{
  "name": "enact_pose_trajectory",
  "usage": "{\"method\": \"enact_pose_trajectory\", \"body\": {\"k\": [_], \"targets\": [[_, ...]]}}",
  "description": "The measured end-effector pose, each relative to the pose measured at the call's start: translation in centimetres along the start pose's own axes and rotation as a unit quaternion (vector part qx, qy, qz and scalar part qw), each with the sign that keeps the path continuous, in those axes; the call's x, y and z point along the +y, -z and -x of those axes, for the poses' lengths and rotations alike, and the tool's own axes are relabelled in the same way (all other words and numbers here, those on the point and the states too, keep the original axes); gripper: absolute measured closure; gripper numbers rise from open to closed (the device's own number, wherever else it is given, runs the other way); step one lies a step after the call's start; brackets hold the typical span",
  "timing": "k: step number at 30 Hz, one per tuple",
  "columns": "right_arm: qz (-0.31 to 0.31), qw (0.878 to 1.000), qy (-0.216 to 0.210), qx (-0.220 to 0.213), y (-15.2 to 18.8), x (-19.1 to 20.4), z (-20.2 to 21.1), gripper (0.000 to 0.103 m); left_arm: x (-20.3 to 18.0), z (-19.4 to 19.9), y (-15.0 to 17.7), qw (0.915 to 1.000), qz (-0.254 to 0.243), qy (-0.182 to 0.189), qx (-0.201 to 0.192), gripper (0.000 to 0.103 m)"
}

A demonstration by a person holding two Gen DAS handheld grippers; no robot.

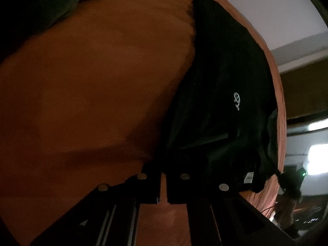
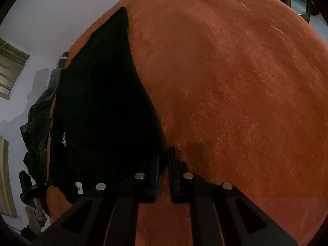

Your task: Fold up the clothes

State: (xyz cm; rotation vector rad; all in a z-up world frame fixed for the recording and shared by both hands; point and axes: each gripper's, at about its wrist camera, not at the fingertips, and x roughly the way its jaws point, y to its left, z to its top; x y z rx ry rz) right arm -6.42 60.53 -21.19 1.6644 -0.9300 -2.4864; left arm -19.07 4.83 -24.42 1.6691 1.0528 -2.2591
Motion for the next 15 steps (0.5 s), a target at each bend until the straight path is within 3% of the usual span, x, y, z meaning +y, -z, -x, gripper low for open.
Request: {"method": "enact_pose_trajectory", "body": {"k": [5,10,12,15], "targets": [[-0.021,1.000,-0.010,0.002,-0.3,-0.3,-0.7,0.097,1.3,-0.4,-0.2,0.9998,0.020,0.006,0.004,0.100],[-0.039,0.999,-0.020,0.026,-0.7,-0.7,-1.0,0.094,-0.9,1.3,-0.8,0.9994,0.000,0.033,0.009,0.099],[-0.035,0.999,-0.016,0.030,-0.9,-0.4,-0.7,0.093,-3.3,3.4,-1.7,0.9986,-0.027,0.045,-0.006,0.098],[-0.020,0.999,-0.014,0.024,-1.0,0.1,-0.1,0.093,-7.6,5.5,-2.7,0.9946,-0.098,0.019,-0.028,0.088]]}}
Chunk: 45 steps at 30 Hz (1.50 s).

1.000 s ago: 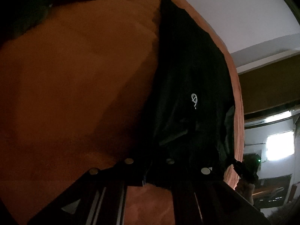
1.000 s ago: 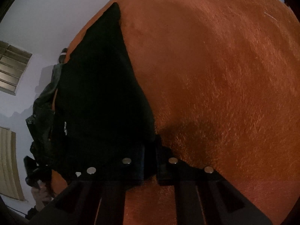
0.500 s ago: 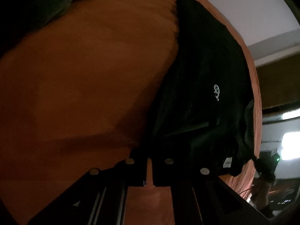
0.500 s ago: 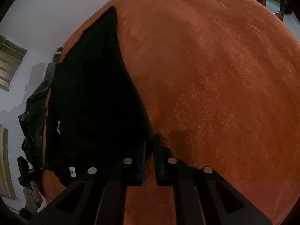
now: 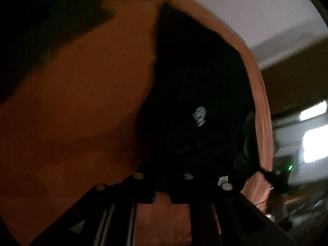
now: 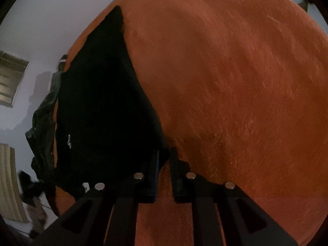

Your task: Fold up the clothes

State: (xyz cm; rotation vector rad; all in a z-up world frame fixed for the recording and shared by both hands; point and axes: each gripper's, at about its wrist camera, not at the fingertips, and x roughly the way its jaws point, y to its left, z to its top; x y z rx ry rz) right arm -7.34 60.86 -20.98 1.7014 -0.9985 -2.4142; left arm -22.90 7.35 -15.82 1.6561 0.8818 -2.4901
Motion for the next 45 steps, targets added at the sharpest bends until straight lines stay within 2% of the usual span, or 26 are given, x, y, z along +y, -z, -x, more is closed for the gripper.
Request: {"method": "enact_pose_trajectory", "body": {"k": [3,5,8,11,14,16,22,26,31,37,45], "targets": [[-0.007,1.000,-0.003,0.003,0.3,-0.2,-0.2,0.093,-3.9,-0.2,-0.8,0.9981,-0.056,-0.025,0.001,0.085],[-0.014,1.000,-0.002,0.005,0.4,-0.5,-0.3,0.093,-5.7,-1.5,-0.1,0.9954,-0.073,-0.061,0.010,0.085],[-0.025,1.000,0.001,0.004,0.6,-1.1,-0.2,0.093,-5.9,-3.7,1.0,0.9945,-0.074,-0.060,0.044,0.084],[-0.030,0.999,0.010,0.008,0.8,-1.8,-0.2,0.093,-7.0,-6.4,1.3,0.9940,-0.061,-0.043,0.080,0.084],[-0.048,0.999,0.020,0.013,0.8,-2.4,-0.4,0.093,-10.3,-8.5,1.5,0.9936,-0.080,-0.028,0.076,0.082],[-0.068,0.997,0.018,0.011,0.8,-2.8,-0.5,0.093,-12.6,-9.8,2.0,0.9921,-0.102,-0.021,0.070,0.074],[-0.106,0.994,0.002,-0.003,0.3,-2.4,-1.2,0.093,-21.4,-14.3,4.2,0.9744,-0.210,-0.032,0.073,0.074],[-0.088,0.996,0.005,-0.003,0.3,-1.4,-1.6,0.093,-25.2,-15.5,5.6,0.9595,-0.272,-0.050,0.055,0.073],[-0.064,0.998,0.017,0.000,0.6,-0.6,-1.3,0.093,-27.9,-17.1,7.4,0.9503,-0.303,-0.030,0.062,0.068],[-0.090,0.996,0.015,0.000,0.4,-1.7,-0.3,0.093,-30.2,-18.1,9.6,0.9385,-0.336,-0.018,0.079,0.068],[-0.103,0.994,0.034,-0.014,0.0,-2.1,2.1,0.093,-33.6,-19.5,11.9,0.9181,-0.389,-0.034,0.065,0.066]]}}
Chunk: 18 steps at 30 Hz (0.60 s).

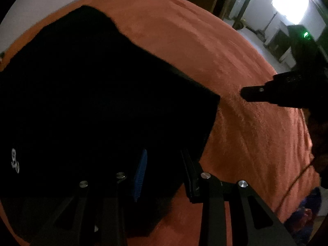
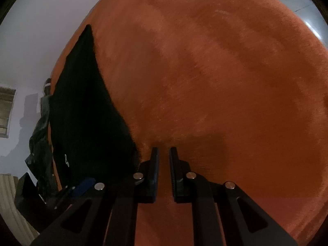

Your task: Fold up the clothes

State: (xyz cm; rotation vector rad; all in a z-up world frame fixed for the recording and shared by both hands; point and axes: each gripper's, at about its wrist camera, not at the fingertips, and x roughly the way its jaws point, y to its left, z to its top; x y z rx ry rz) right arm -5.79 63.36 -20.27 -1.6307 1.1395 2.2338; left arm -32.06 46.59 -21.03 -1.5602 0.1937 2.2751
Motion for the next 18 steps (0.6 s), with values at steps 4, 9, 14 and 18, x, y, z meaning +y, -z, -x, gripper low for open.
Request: {"method": "enact_pose_trajectory", "body": {"k": [4,9,14,18], "targets": [[-0.011,1.000,0.011,-0.006,0.4,-1.5,0.9,0.093,-2.5,-1.0,-0.2,0.9987,-0.032,-0.040,0.002,0.057],[-0.034,0.999,0.026,-0.004,1.3,-3.6,1.4,0.093,-5.4,-2.1,0.1,0.9893,-0.099,-0.107,-0.006,0.041],[-0.047,0.998,0.034,-0.004,1.4,-4.4,1.6,0.093,-6.2,-2.7,0.3,0.9845,-0.110,-0.136,-0.010,0.039],[-0.032,0.999,0.040,-0.006,1.3,-4.4,2.2,0.093,-6.6,-3.2,0.3,0.9810,-0.114,-0.156,-0.016,0.036]]}}
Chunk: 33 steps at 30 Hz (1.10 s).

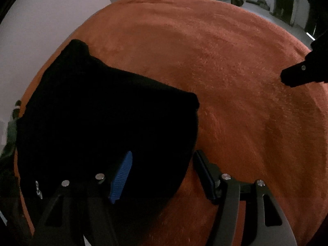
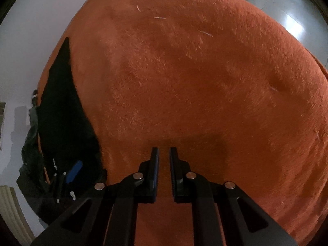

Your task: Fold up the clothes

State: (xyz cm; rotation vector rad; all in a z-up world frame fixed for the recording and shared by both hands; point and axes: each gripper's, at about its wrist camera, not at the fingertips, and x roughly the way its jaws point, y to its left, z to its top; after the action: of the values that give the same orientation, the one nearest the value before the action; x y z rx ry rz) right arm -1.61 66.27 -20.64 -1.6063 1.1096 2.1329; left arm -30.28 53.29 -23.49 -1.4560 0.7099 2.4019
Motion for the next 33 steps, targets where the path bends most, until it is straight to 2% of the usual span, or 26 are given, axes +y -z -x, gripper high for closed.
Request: {"method": "enact_pose_trajectory", "body": {"k": [4,8,9,10,11,12,13,15,18,24,30,32,33], "targets": [[0.001,1.000,-0.001,-0.003,0.1,-0.3,0.0,0.093,-1.1,-0.2,-0.4,0.9988,-0.022,-0.040,-0.018,0.026],[-0.007,1.000,0.000,-0.005,0.1,-0.3,-0.2,0.093,-1.5,0.2,-0.2,0.9977,-0.036,-0.048,-0.033,0.030],[-0.008,1.000,0.002,-0.005,0.2,-0.2,-0.2,0.093,-1.4,0.4,0.0,0.9980,-0.033,-0.037,-0.038,0.044],[-0.008,1.000,0.003,-0.005,0.3,0.0,-0.2,0.093,-1.3,0.6,0.1,0.9987,-0.028,-0.021,-0.038,0.066],[-0.008,1.000,0.004,-0.005,0.3,0.1,-0.3,0.093,-1.3,0.8,0.2,0.9989,-0.024,-0.009,-0.038,0.078],[-0.007,1.000,0.006,-0.006,0.3,0.3,-0.2,0.093,-1.2,1.1,0.2,0.9989,-0.022,-0.009,-0.041,0.095],[-0.005,1.000,0.009,-0.007,0.3,0.5,-0.2,0.093,-1.2,1.4,0.2,0.9987,-0.022,-0.011,-0.045,0.096],[0.000,1.000,0.012,-0.009,0.1,0.9,-0.1,0.093,-0.7,2.6,0.2,0.9971,-0.021,-0.024,-0.070,0.096],[0.007,1.000,0.015,-0.011,0.0,1.3,0.0,0.093,0.3,3.9,0.4,0.9961,-0.007,-0.023,-0.085,0.097],[0.022,1.000,0.009,-0.004,0.2,2.5,-0.9,0.093,1.4,4.0,0.3,0.9963,0.003,-0.008,-0.086,0.098],[0.052,0.999,0.009,-0.010,-0.4,4.0,-0.9,0.093,1.2,2.6,0.1,0.9967,-0.001,-0.024,-0.078,0.096],[0.059,0.998,0.005,-0.015,-0.7,4.1,-0.6,0.093,1.0,1.9,0.1,0.9976,0.002,-0.031,-0.062,0.083],[0.061,0.998,0.005,-0.017,-0.7,4.1,-0.5,0.093,1.0,1.7,0.2,0.9977,0.002,-0.034,-0.058,0.064]]}}
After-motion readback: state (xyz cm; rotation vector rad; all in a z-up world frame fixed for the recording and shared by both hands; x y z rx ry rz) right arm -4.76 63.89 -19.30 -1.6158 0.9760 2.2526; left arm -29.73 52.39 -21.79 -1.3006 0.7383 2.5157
